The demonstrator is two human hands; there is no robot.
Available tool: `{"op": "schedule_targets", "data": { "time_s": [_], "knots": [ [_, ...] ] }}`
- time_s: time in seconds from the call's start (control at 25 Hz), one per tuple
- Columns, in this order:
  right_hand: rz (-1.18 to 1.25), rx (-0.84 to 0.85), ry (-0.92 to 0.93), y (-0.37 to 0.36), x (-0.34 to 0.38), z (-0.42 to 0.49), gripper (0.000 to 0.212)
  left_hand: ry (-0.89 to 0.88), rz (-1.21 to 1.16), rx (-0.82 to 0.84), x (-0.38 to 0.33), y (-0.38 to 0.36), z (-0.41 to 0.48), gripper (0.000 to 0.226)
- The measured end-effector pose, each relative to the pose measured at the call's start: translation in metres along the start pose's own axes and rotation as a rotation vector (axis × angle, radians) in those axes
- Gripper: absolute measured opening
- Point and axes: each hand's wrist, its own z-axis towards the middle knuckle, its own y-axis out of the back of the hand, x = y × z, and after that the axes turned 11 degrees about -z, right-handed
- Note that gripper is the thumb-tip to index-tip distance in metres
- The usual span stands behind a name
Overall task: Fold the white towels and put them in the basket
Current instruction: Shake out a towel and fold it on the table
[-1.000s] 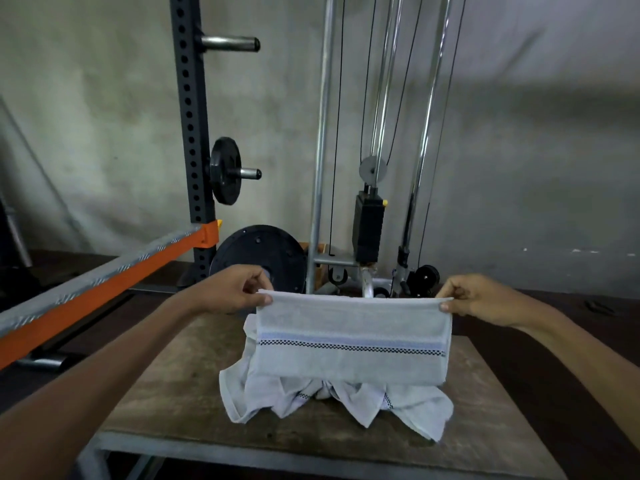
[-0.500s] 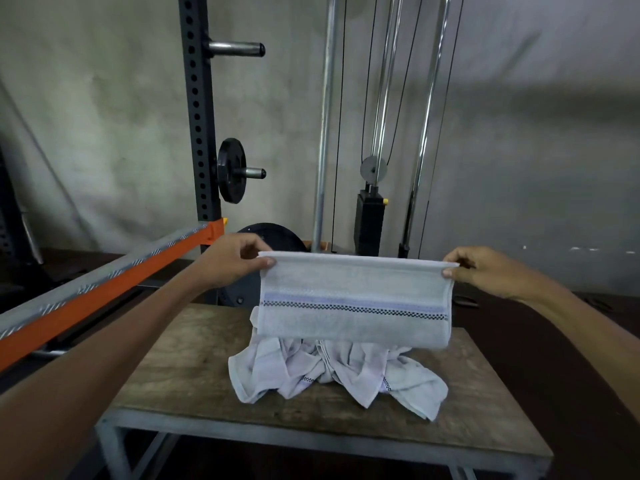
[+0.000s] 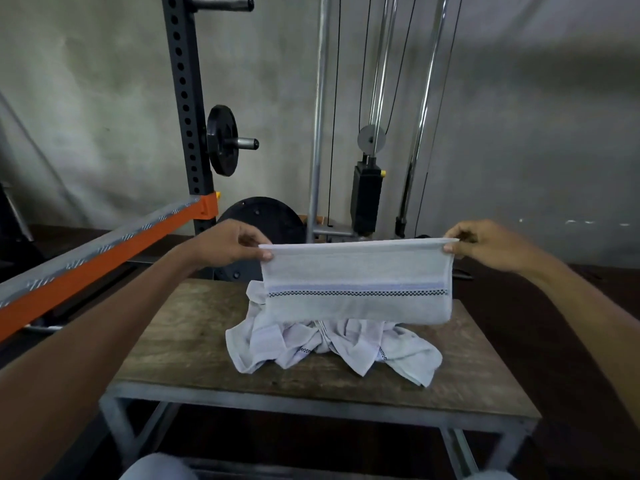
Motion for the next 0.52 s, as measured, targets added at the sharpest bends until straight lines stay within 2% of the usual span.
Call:
{"op": "schedule_targets", "data": {
  "time_s": [0.12,0.2,0.28,0.36,0.44,0.52],
  "knots": [
    [0.01,0.183,-0.044,-0.032,-0.02,-0.007,0.003,0.155,-0.1,0.247,0.031,-0.004,-0.005,0.043],
    [0.06,0.307,-0.099,-0.063,-0.034,-0.008,0.007,0.249,-0.106,0.329,0.058,-0.012,-0.005,0.046],
    [0.107,0.341,-0.146,-0.093,-0.043,-0.008,0.005,0.328,-0.111,0.339,0.077,-0.024,-0.007,0.045],
    [0.137,0.315,-0.177,-0.12,-0.049,-0.003,0.003,0.385,-0.158,0.254,0.098,-0.038,-0.007,0.048],
    [0.182,0.217,-0.207,-0.141,-0.047,0.004,0.004,0.367,-0.174,0.114,0.115,-0.052,-0.002,0.033],
    [0.148,0.048,-0.218,-0.151,-0.045,0.014,0.004,0.316,-0.131,-0.065,0.126,-0.059,0.007,0.014]
  ]
}}
